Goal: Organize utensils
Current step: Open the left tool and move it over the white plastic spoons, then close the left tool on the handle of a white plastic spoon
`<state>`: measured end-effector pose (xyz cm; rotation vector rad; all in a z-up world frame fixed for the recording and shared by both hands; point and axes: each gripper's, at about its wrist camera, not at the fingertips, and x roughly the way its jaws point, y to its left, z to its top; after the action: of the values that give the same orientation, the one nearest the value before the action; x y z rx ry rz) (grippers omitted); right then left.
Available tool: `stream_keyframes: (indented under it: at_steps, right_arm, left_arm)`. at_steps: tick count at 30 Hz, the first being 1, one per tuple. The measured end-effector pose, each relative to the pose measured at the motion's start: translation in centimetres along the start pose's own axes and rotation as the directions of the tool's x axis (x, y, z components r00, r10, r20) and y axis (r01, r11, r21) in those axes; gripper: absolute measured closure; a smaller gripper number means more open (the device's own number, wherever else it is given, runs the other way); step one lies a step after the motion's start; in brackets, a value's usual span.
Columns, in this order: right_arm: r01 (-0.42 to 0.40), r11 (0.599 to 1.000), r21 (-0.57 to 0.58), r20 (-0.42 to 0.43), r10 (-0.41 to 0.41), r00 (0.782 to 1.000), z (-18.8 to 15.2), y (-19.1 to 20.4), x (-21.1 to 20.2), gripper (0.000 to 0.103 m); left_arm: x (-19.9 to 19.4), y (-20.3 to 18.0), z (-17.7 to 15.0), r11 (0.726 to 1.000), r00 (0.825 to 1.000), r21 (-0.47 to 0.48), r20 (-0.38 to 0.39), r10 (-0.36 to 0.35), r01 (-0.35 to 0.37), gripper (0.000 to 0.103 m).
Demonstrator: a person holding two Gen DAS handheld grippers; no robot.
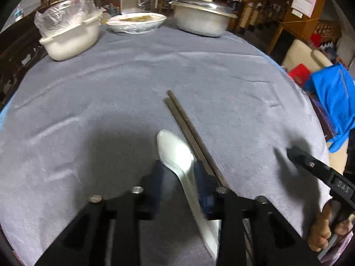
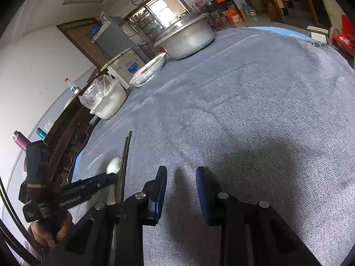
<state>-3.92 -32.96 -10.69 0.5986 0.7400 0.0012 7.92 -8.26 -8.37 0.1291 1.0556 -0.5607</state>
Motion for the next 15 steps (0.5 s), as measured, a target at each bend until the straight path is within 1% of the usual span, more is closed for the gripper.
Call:
stream_keyframes:
  at_steps: [1,2,3,4,6,8,10,11,12,13,14,15]
  right_arm:
    - [0.0,1.0,0.001,0.001,0.0,1.0,0.0,0.0,0.0,0.074]
    - [0.0,1.0,0.004,0.003,0.0,1.0,0.0,-0.1,0.0,0.074]
    - [-0.001,1.0,0.005,0.003,0.001,1.0,0.0,-0.1,0.0,0.074]
    - [-0.003,1.0,0.007,0.003,0.003,1.0,0.0,-0.1,0.0,0.074]
    - [-0.007,1.0,0.009,0.003,0.007,1.0,0.0,-0.2,-0.1,0.074]
    - [-0.01,1.0,0.01,0.004,0.01,1.0,0.0,-0.2,-0.1,0.074]
    - [-0.01,1.0,0.011,0.005,0.01,1.0,0.0,-0.3,-0.1,0.074]
    - [-0.009,1.0,0.011,0.005,0.009,1.0,0.0,-0.2,-0.1,0.074]
    - [-0.008,1.0,0.011,0.005,0.008,1.0,0.0,-0.2,-0.1,0.074]
    - [-0.008,1.0,0.012,0.007,0.008,1.0,0.0,-0.2,-0.1,0.074]
    - [-0.009,1.0,0.013,0.007,0.008,1.0,0.0,-0.2,-0.1,0.074]
    - [-0.008,1.0,0.014,0.008,0.008,1.0,0.0,-0.2,-0.1,0.074]
  left_arm:
    - [-0.1,0.5,0.1,1.0,1.0,-0.025,-0.004,-0.002,0.002,0.086]
    - [-0.2,1.2,0.2,0.999,1.0,-0.052,-0.004,0.014,-0.014,0.089]
    - [-0.6,1.8,0.3,0.997,1.0,-0.066,0.014,0.027,-0.026,0.095]
    - [-1.4,2.3,0.1,0.997,0.999,-0.079,0.031,0.025,-0.022,0.097]
    - [-3.2,3.3,0.3,0.994,0.998,-0.111,0.067,-0.005,0.012,0.097]
    - [-5.8,3.8,0.8,0.993,0.99,-0.108,0.14,-0.027,0.043,0.097]
    - [-8.0,3.8,1.3,0.994,0.98,-0.093,0.196,-0.045,0.064,0.097]
    - [-8.9,3.8,1.6,0.993,0.974,-0.081,0.214,-0.069,0.088,0.097]
    - [-9.6,3.6,1.8,0.993,0.971,-0.069,0.227,-0.078,0.096,0.097]
    - [-9.7,3.6,2.2,0.995,0.971,-0.063,0.231,-0.066,0.082,0.096]
    - [-9.9,3.6,2.2,0.996,0.973,-0.067,0.227,-0.046,0.062,0.093]
    - [-9.7,3.9,2.1,0.995,0.977,-0.084,0.209,-0.034,0.053,0.08]
